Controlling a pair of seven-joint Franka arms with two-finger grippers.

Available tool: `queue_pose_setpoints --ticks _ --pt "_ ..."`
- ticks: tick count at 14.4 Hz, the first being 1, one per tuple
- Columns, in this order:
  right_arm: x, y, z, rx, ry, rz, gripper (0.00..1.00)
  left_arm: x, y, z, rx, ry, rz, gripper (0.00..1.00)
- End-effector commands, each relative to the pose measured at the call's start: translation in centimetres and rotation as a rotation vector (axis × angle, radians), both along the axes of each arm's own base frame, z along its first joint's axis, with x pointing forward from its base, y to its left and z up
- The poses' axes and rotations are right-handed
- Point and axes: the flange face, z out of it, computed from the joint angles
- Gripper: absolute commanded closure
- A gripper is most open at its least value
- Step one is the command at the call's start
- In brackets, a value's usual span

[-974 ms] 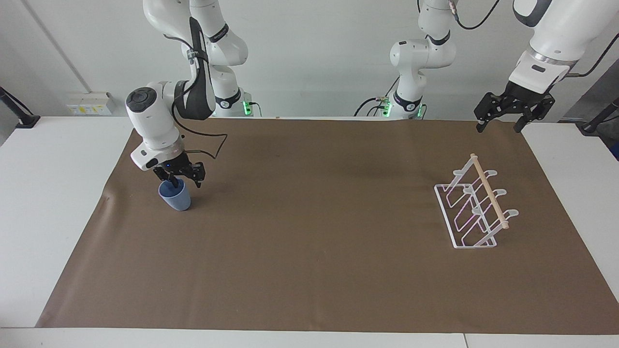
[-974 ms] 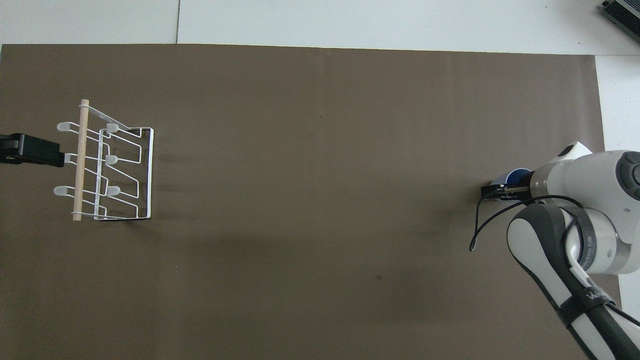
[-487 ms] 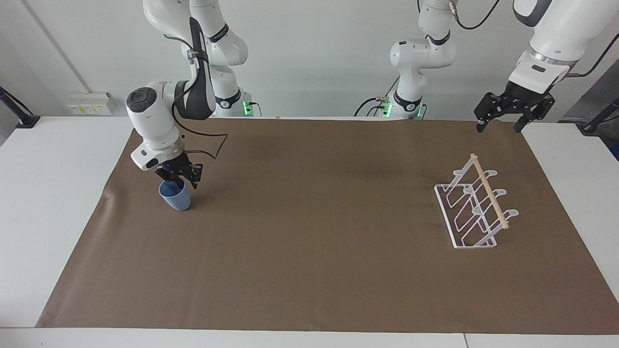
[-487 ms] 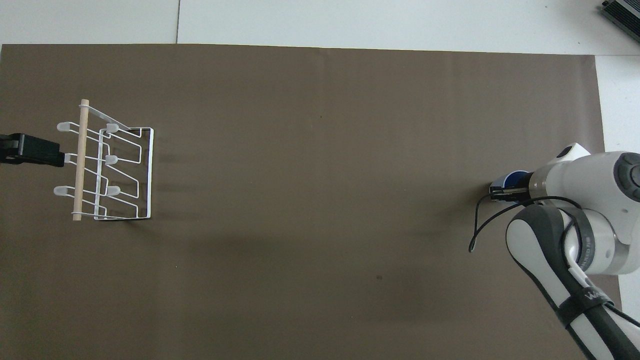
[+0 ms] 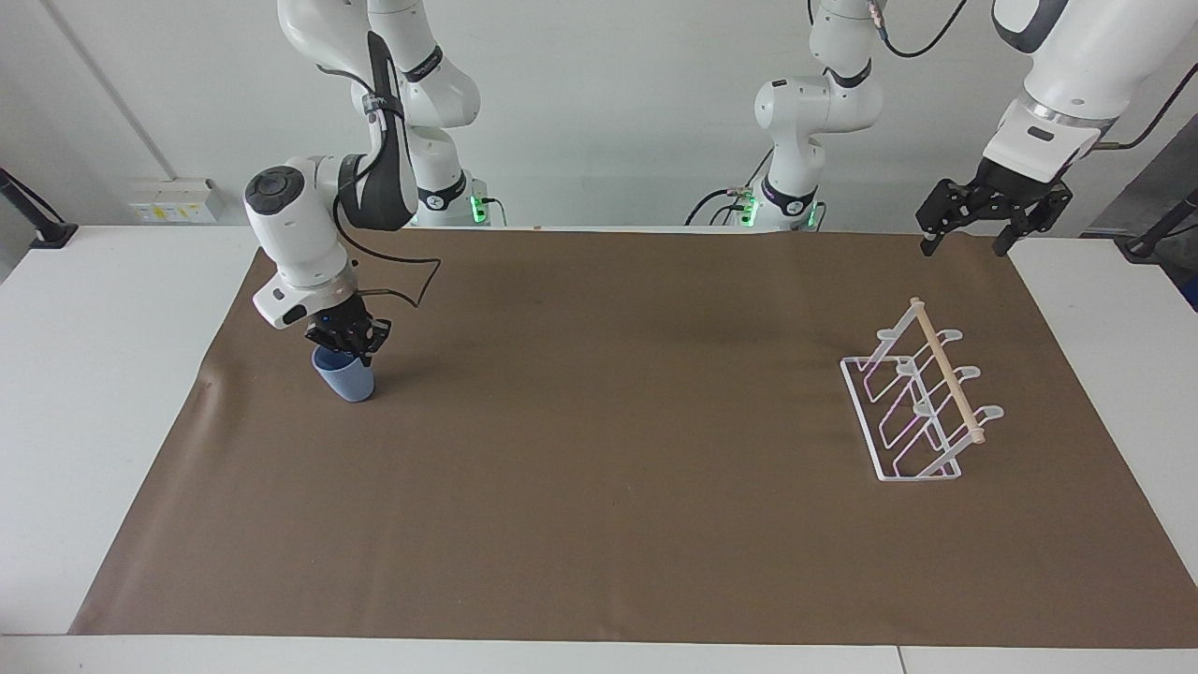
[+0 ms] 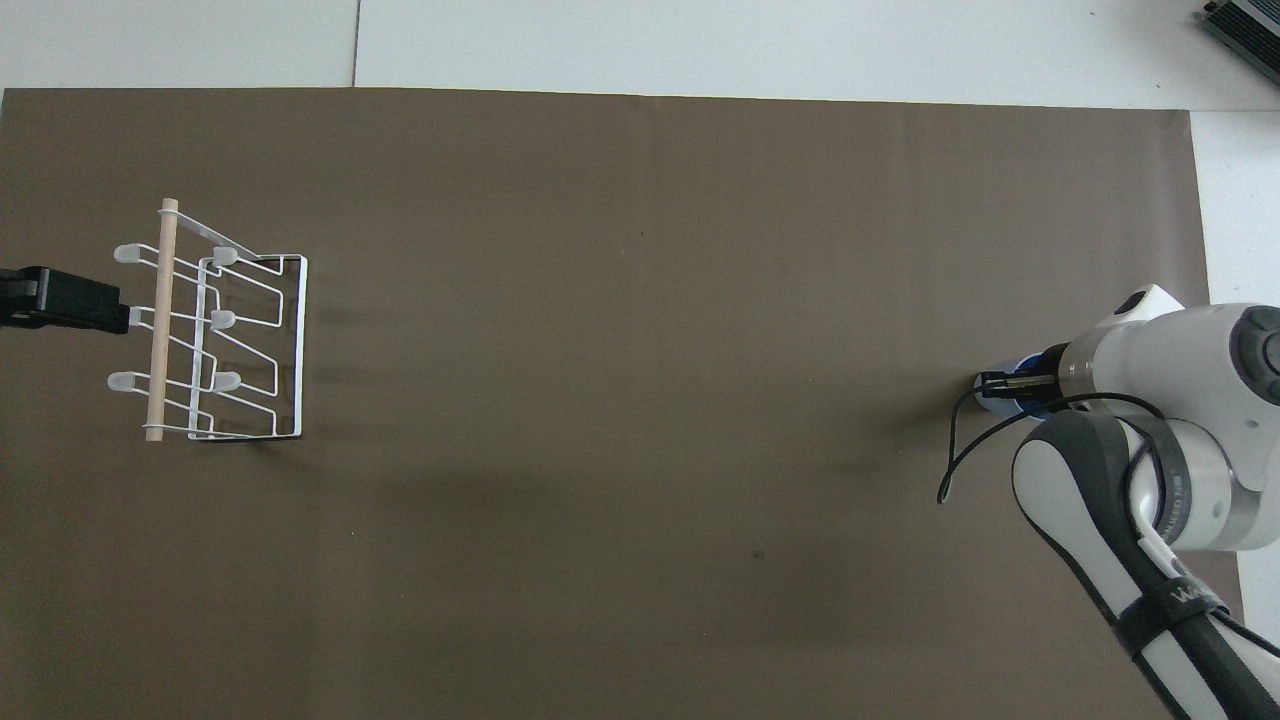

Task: Hang cup on cup holder
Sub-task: 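Reach the right gripper down to the blue cup and grasp its rim, then lift the blue cup with the right gripper while the left gripper approaches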

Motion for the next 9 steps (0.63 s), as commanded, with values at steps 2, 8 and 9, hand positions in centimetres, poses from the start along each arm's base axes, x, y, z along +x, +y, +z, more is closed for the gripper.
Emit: queue_pose_setpoints --ticks 2,8,9 --pt "0.3 0.2 -0.1 0.118 -0.029 0.108 1.00 -1.3 -1.1 -0.2 0.003 0.023 -0.023 0.00" --pt "-0.4 2.7 0.2 0.482 -0.082 0.182 1.00 -2.9 -1.3 -2.6 -0.017 0.042 -0.022 0.00" --pt "-0.4 3.8 0.4 0.562 -0.099 0.178 1.00 -2.9 -1.6 -2.6 -0.069 0.051 -0.011 0.00"
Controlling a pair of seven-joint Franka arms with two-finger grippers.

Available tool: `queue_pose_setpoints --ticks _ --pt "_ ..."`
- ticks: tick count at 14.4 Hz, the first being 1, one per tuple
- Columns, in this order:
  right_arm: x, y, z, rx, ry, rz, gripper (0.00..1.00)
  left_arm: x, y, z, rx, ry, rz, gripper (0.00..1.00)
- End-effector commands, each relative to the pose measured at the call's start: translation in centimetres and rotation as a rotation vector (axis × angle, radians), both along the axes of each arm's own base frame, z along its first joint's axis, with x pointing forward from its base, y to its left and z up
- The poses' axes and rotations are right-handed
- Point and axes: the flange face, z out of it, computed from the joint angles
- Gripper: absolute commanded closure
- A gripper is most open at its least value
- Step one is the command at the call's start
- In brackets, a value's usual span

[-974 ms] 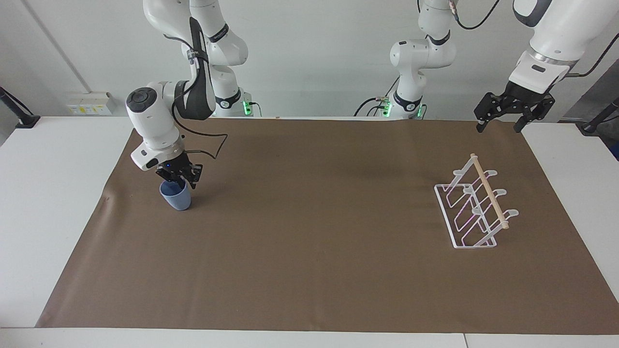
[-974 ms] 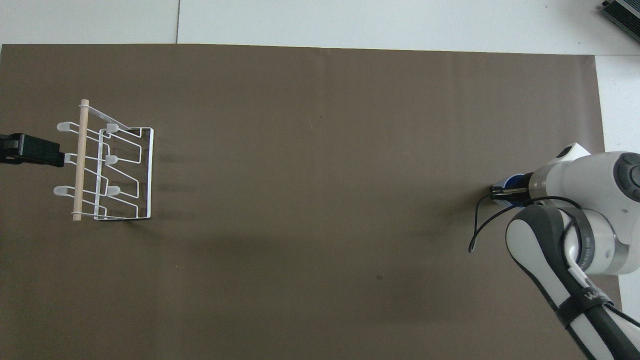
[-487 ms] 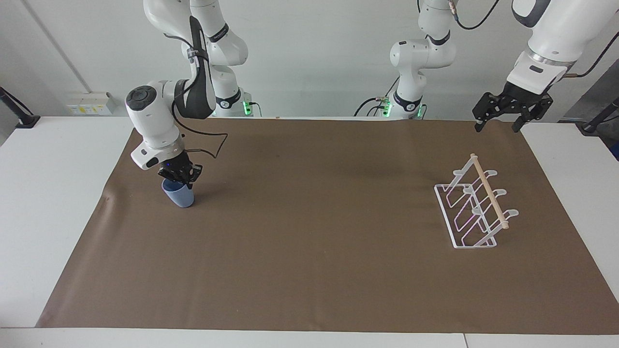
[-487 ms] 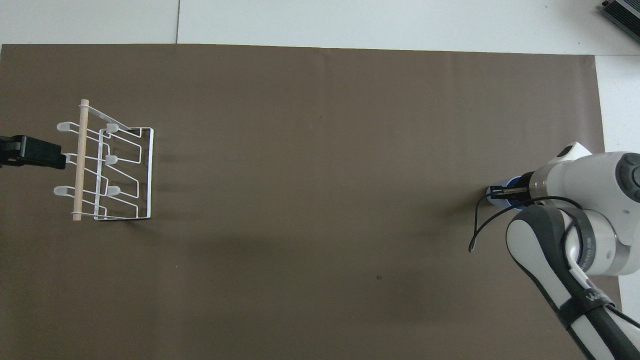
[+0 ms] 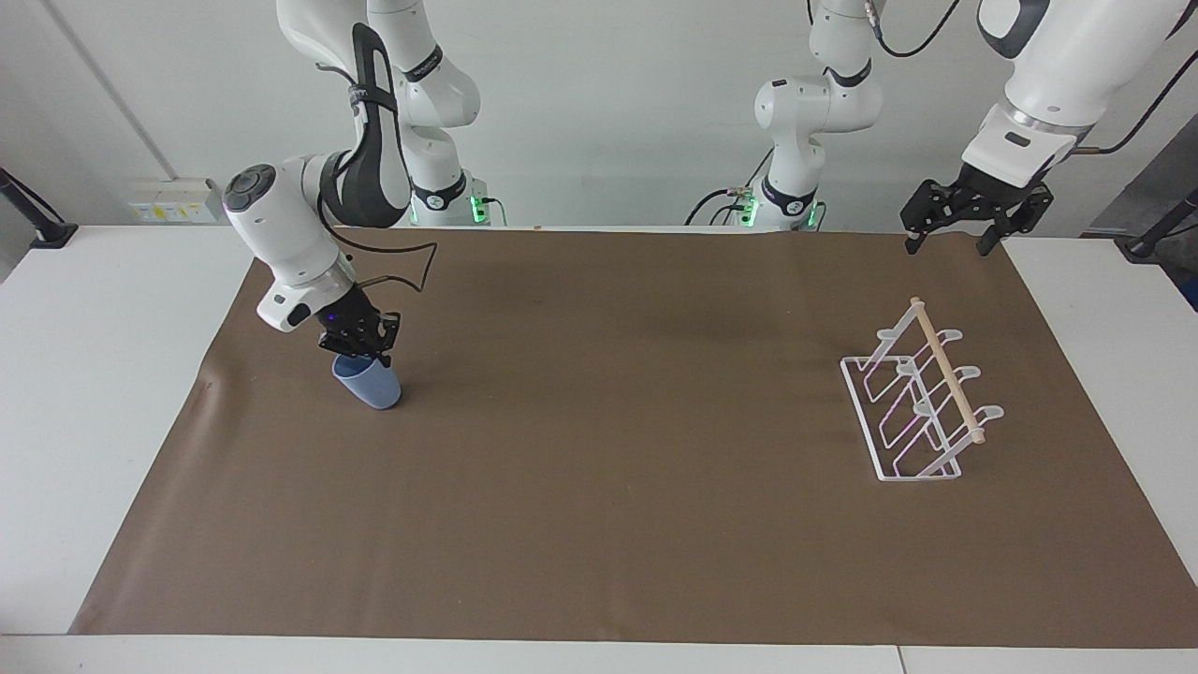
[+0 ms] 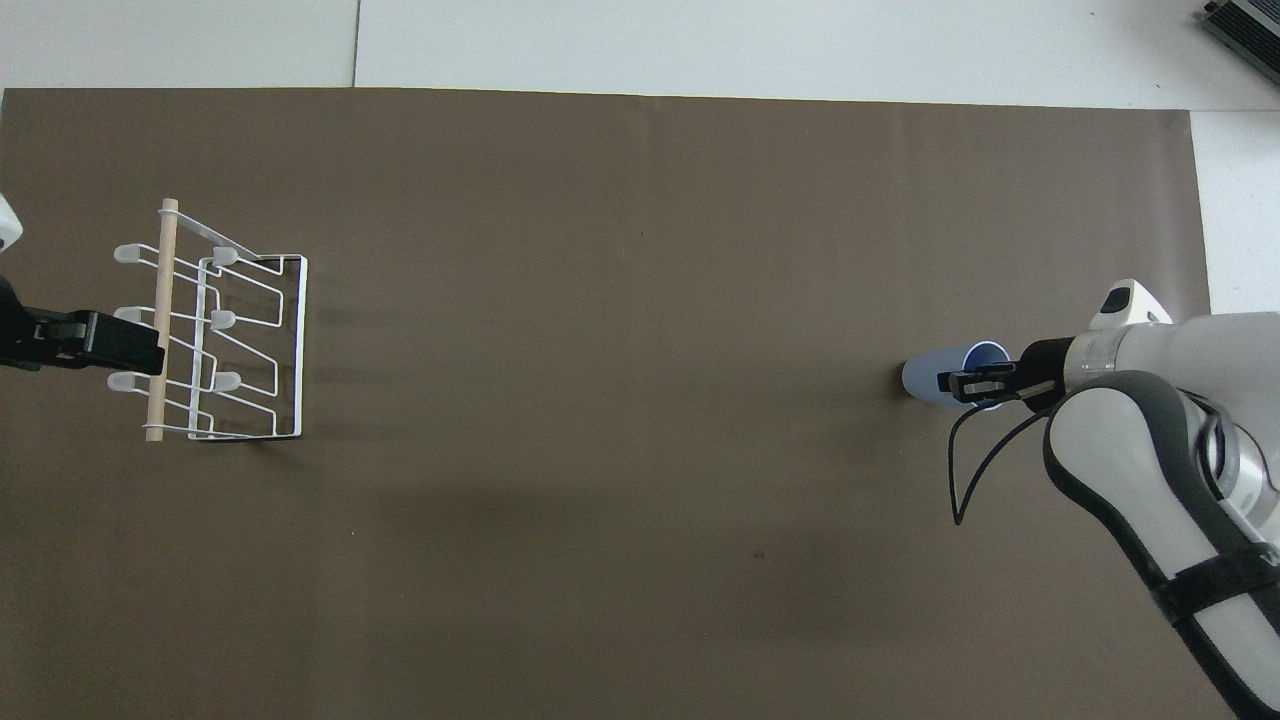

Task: Hang cup on cup holder
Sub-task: 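Lift the blue cup with the right gripper while the left gripper approaches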

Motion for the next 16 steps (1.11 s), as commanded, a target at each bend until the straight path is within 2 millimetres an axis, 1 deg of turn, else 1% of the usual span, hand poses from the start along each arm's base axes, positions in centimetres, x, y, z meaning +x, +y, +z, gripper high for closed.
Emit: queue_pose_setpoints --ticks 1,4,7,9,12,14,15,16 --pt "-0.2 2.5 0.8 0.186 -0.036 0.009 1.00 -1.2 -0.3 0.0 -0.114 0.003 0.041 0.00" --pt "0.2 6.0 2.0 0.308 -0.062 0.023 1.00 -1.7 -0.9 0.1 -0.198 0.048 0.139 0.00" --pt "0.4 10.8 3.3 0.437 -0.079 0.000 1.00 -1.9 -2.2 0.0 -0.317 0.093 0.350 0.00" --pt "0.4 14.2 4.3 0.528 -0.083 -0.024 1.00 -2.3 -2.9 -0.5 -0.398 0.143 0.521 0.00" --pt "0.6 17.8 6.1 0.653 -0.092 -0.073 1.00 -2.7 -3.6 -0.8 -0.479 0.210 0.780 0.00" --pt "0.4 20.1 7.0 0.757 -0.071 -0.125 1.00 -2.6 -3.9 -1.2 -0.534 0.272 1.032 0.00" --pt "0.2 21.1 7.7 0.784 -0.078 -0.150 1.00 -2.9 -3.9 -1.5 -0.568 0.305 1.156 0.00" --pt "0.0 22.5 8.3 0.788 -0.096 -0.179 1.00 -3.0 -4.3 -2.1 -0.602 0.318 1.231 0.00"
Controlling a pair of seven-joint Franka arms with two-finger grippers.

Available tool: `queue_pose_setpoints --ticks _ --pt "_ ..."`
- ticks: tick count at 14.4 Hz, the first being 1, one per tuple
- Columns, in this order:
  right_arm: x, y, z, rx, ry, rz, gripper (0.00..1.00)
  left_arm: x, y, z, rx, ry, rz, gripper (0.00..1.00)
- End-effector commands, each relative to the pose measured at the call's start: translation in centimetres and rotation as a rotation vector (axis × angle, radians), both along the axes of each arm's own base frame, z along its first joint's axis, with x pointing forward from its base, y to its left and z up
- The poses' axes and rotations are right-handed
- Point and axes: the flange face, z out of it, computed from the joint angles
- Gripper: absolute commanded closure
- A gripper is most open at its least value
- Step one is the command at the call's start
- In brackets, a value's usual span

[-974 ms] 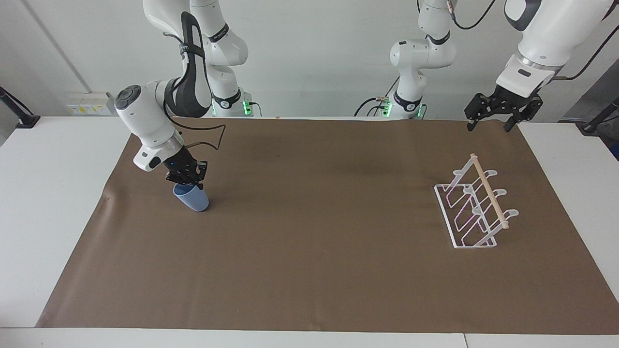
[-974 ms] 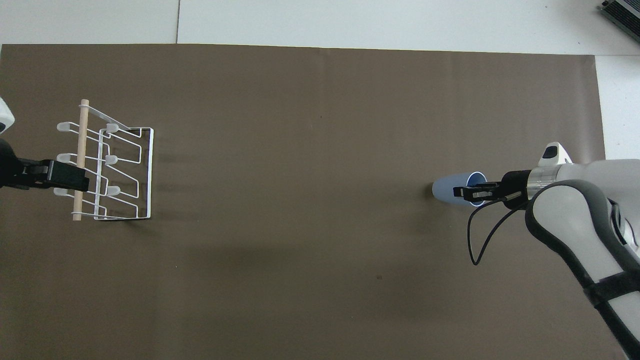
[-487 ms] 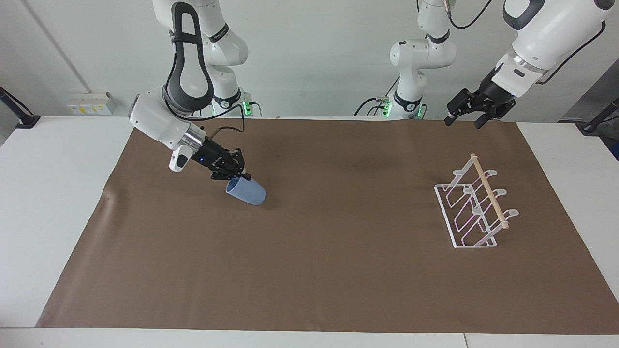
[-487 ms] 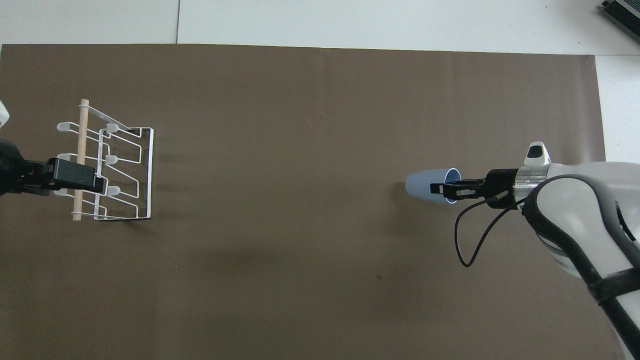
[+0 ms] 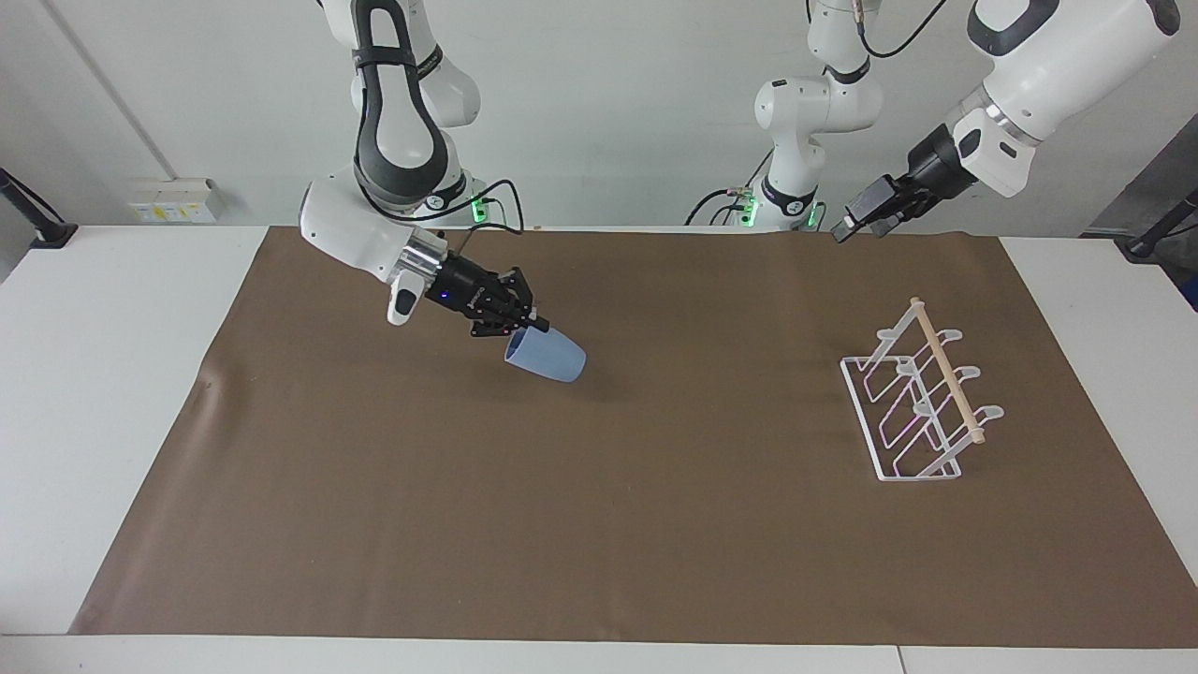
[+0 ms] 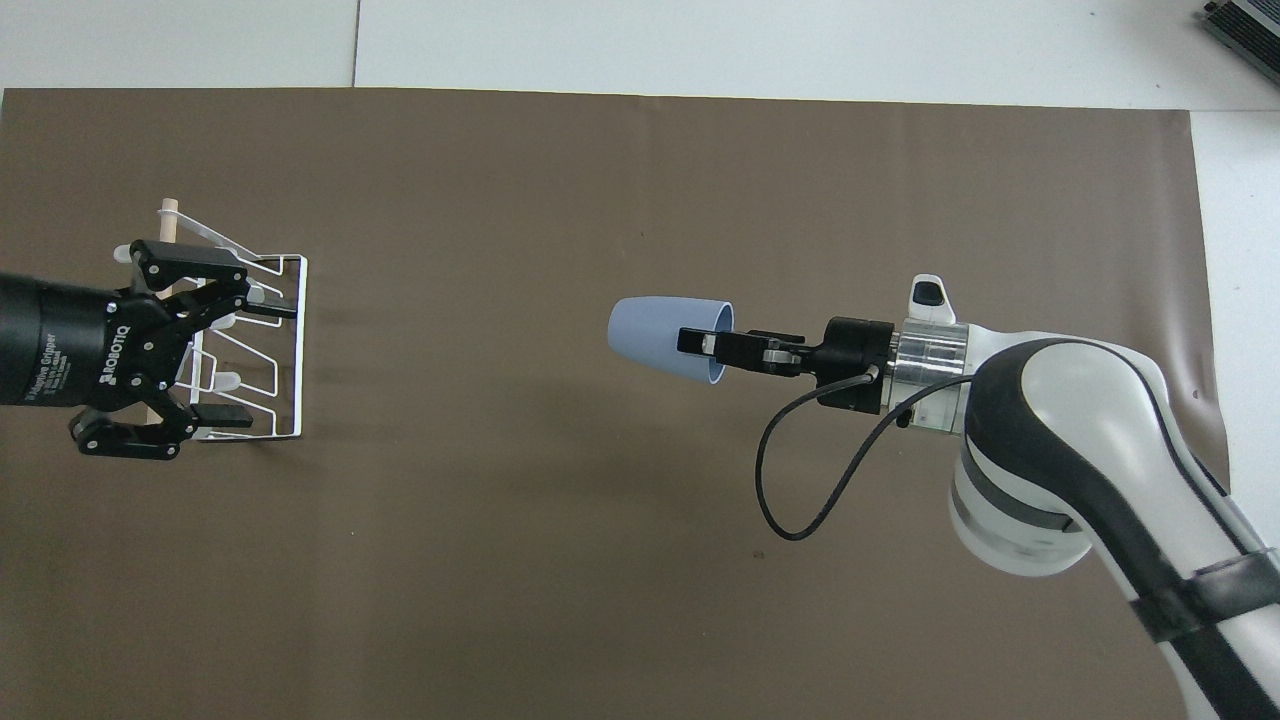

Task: Hang cup on cup holder
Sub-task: 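Lift the blue cup with the right gripper while the left gripper approaches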

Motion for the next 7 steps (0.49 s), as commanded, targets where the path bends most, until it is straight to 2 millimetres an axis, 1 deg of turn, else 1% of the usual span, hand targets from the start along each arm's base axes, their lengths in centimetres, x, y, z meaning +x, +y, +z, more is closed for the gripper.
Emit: queue_pose_setpoints --ticks 1,3,4,5,6,7 --pt "-0.4 3.3 2.3 0.042 -0.001 -0.082 1.00 -1.7 -0.6 -1.2 -0.077 0.046 0.206 0.00" --pt "-0.7 6.2 4.0 0.055 0.009 -0.121 1.00 -1.9 -2.0 -1.8 -0.122 0.058 0.277 0.00" --pt "-1.0 7.4 4.8 0.056 0.010 -0.136 1.00 -2.1 -2.1 -2.4 -0.162 0.069 0.340 0.00" --pt "-1.3 8.3 5.8 0.061 0.001 -0.146 1.00 -2.5 -2.6 -2.7 -0.190 0.065 0.363 0.00" --pt "-1.8 9.7 6.7 0.081 -0.001 -0.148 1.00 -2.8 -3.3 -3.2 -0.193 0.069 0.359 0.00" --pt "-2.2 10.5 7.7 0.108 -0.002 -0.162 1.00 -2.6 -3.4 -3.6 -0.213 0.085 0.365 0.00"
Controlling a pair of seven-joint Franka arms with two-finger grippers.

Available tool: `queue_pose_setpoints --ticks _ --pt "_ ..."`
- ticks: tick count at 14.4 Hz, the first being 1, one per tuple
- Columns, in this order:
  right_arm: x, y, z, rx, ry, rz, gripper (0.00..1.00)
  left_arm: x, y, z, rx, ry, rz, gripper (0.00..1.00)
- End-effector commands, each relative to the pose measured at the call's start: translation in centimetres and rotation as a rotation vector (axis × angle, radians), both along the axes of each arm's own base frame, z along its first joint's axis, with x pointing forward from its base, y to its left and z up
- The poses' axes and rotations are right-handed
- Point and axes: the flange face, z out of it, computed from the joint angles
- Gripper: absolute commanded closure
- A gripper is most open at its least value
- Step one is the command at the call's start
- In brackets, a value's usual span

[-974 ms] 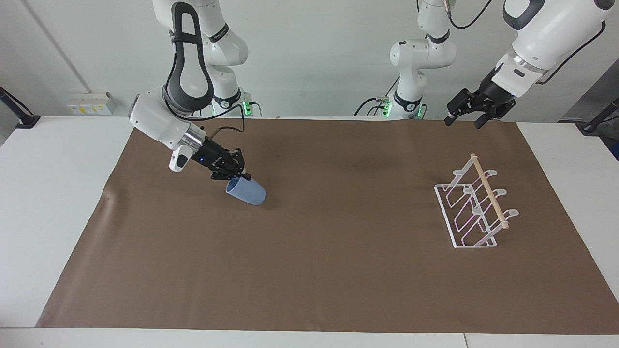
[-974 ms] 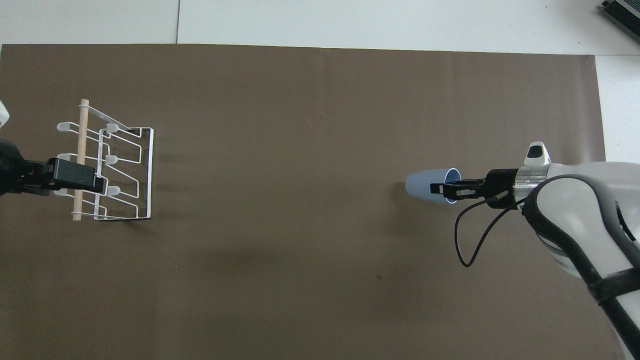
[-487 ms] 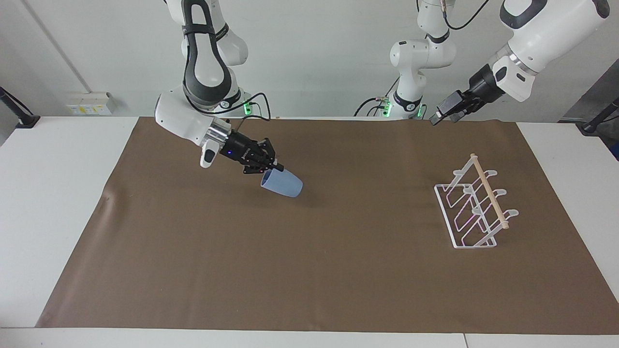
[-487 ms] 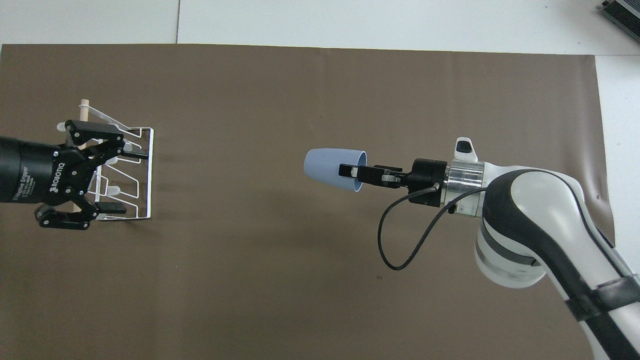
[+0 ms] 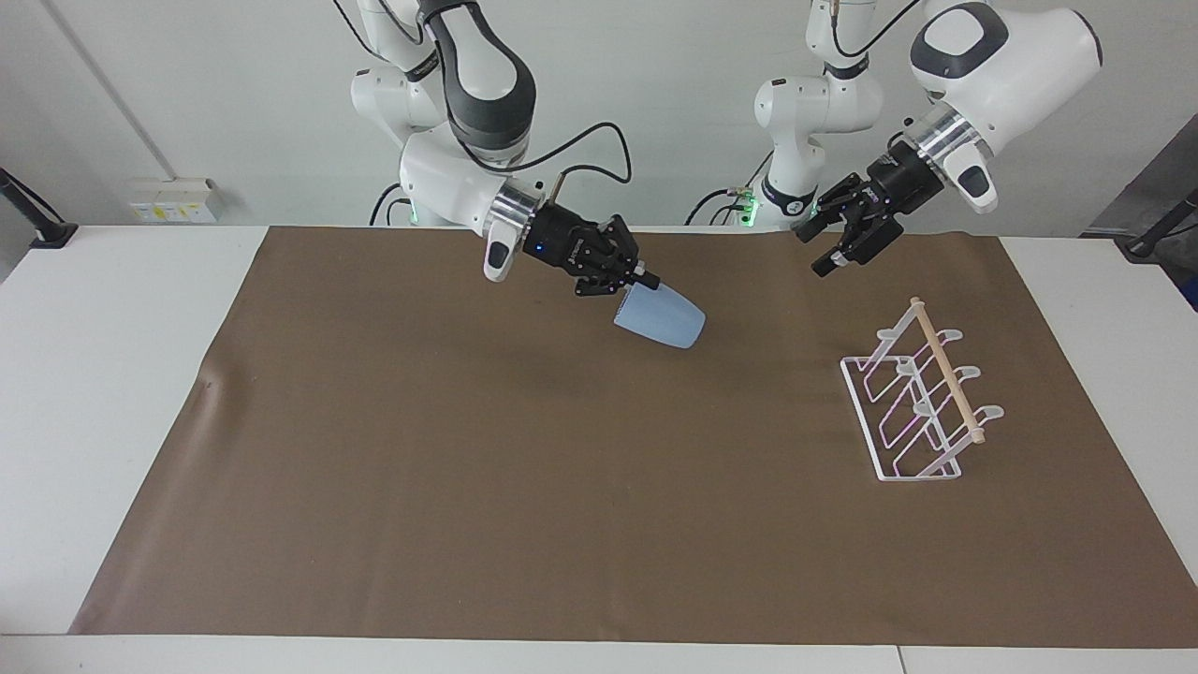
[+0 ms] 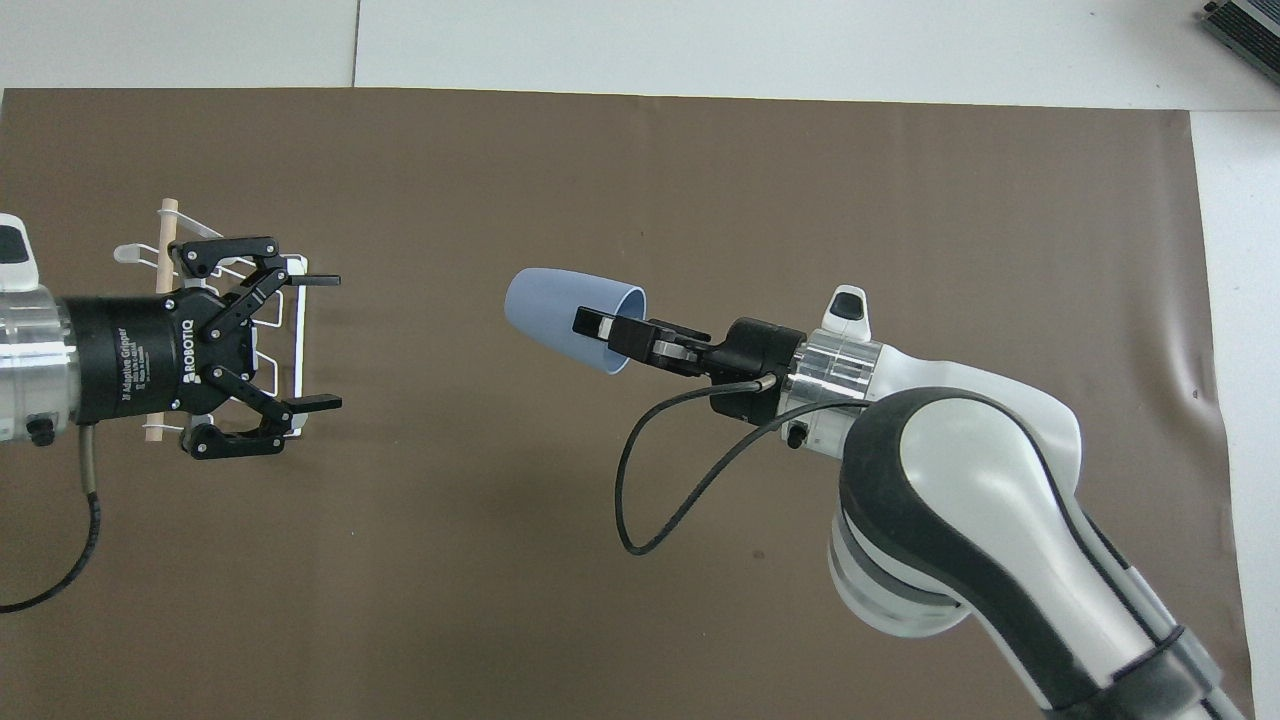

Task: Hang cup on cup holder
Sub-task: 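Lift the blue cup with the right gripper while the left gripper approaches, then close the left gripper on the cup bottom held by the right gripper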

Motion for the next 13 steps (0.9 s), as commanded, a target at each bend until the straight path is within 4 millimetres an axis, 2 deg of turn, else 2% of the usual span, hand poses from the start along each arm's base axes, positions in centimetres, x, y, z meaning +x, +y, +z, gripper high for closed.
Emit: queue_pose_setpoints --ticks 1,4,6,10,13 --pt "-0.8 2.3 3.0 0.076 -0.002 -0.051 1.00 -1.1 -0.8 -1.1 -0.064 0.026 0.046 0.00" --pt "-2.1 5.2 6.2 0.118 -0.006 -0.077 1.00 -1.0 -3.1 -1.8 -0.068 0.020 0.028 0.00" --pt "-2.2 5.5 7.2 0.135 -0.001 -0.084 1.00 -0.4 -3.4 -1.8 -0.089 -0.002 0.063 0.00" --pt "-3.6 7.2 7.5 0.126 -0.003 -0.074 1.00 0.9 -2.7 -0.9 -0.119 -0.031 0.102 0.00" --pt "-3.8 7.4 7.5 0.125 -0.004 -0.070 1.00 2.9 -1.8 0.8 -0.122 -0.071 0.121 0.00"
